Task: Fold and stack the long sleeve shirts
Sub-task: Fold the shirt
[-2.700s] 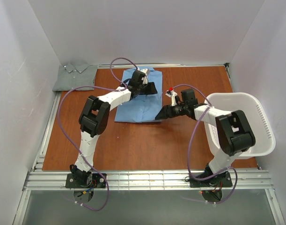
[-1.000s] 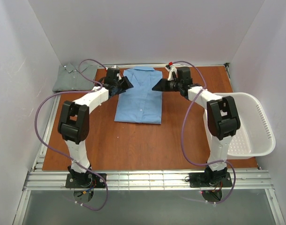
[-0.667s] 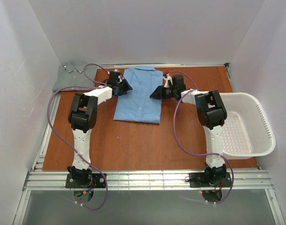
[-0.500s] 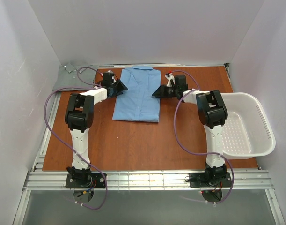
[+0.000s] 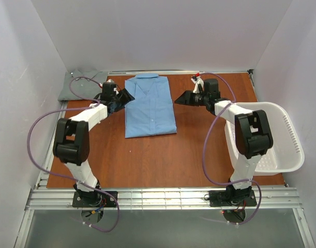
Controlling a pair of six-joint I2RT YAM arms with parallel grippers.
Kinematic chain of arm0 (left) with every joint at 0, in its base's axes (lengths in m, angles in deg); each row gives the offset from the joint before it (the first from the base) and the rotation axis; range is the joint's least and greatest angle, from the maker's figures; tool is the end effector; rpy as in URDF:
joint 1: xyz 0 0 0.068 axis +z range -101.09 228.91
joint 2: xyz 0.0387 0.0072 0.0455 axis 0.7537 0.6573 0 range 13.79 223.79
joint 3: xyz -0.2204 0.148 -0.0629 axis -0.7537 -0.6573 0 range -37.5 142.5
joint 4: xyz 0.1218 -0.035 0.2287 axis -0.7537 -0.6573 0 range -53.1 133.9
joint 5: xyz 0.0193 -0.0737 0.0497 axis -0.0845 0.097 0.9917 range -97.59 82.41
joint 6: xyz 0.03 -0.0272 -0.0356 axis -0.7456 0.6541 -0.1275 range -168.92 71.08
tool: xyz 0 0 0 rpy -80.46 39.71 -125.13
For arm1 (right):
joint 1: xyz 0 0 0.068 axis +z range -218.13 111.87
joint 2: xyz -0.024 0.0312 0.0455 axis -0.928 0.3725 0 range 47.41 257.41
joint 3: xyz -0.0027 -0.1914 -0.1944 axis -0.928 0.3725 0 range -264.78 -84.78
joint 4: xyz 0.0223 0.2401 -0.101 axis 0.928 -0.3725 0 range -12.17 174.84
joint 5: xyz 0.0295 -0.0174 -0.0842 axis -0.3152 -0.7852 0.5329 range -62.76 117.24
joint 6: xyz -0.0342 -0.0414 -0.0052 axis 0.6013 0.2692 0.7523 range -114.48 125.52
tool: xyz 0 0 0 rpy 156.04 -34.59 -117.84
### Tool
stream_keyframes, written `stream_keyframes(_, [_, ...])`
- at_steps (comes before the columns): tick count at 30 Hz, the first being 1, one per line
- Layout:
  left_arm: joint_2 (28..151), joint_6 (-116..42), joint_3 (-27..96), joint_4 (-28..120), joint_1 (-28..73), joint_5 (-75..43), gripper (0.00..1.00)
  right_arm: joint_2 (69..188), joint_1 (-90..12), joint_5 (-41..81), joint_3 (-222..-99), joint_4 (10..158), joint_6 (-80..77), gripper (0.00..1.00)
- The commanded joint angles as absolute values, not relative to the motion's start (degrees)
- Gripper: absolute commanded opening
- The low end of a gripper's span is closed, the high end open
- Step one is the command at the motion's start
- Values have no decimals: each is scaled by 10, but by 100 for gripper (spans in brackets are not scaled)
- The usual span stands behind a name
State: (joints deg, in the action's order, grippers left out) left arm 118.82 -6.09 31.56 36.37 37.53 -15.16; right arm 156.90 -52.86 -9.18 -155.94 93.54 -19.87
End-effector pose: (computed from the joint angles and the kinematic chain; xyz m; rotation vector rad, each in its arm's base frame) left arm 0.3926 -0.0838 0.1978 -0.5862 2.3346 -0.6127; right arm 0.4061 0.1328 0.2068 -0.2174 2.1502 1.0840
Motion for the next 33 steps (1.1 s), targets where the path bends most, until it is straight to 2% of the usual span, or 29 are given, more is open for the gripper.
stream_keyframes(1, [1091, -73, 273, 322, 368, -124, 77, 1523, -507, -134, -1503, 913, -208, 37])
stream_keyframes(6, [1043, -74, 188, 312, 352, -123, 73, 1502, -462, -115, -1440, 915, -216, 36])
stream_keyframes(14, [1119, -81, 173, 287, 351, -102, 63, 1552, -431, -69, -1421, 929, -216, 34])
stream_keyframes(18, [1157, -83, 186, 270, 351, -97, 47, 1567, -432, -54, -1417, 927, -213, 33])
stream_keyframes(20, [1172, -82, 182, 267, 351, -108, 33, 1577, -434, -54, -1412, 925, -215, 33])
stream_keyframes(21, [1175, -81, 176, 264, 351, -114, 22, 1579, -434, -52, -1409, 923, -215, 33])
stream_keyframes(25, [1164, -70, 138, 235, 342, -147, 10, 1562, -435, -37, -1384, 902, -204, 33])
stream_keyframes(29, [1071, -32, 59, 197, 293, -171, 6, 1513, -435, -20, -1364, 854, -178, 33])
stream_keyframes(33, [959, 44, -26, 191, 225, -212, 14, 1453, -435, 36, -1370, 764, -114, 33])
